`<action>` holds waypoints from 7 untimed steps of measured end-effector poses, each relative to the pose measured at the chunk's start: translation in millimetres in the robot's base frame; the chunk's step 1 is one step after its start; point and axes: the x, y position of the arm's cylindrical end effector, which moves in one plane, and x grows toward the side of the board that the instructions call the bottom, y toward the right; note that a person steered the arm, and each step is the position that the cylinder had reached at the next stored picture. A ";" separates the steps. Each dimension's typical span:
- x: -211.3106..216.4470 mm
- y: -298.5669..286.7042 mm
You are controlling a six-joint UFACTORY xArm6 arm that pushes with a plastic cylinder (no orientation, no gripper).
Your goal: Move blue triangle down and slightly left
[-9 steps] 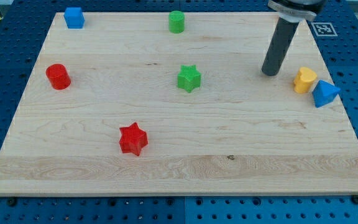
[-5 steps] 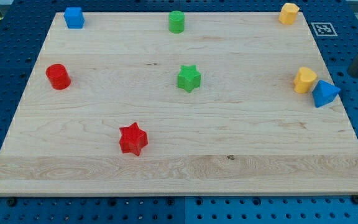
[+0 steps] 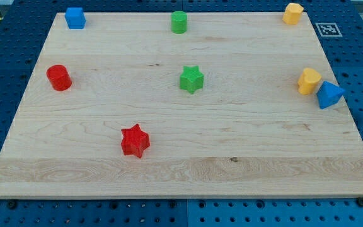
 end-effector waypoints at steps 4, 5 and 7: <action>-9.2 -46.2; 5.4 -56.4; 35.1 -97.5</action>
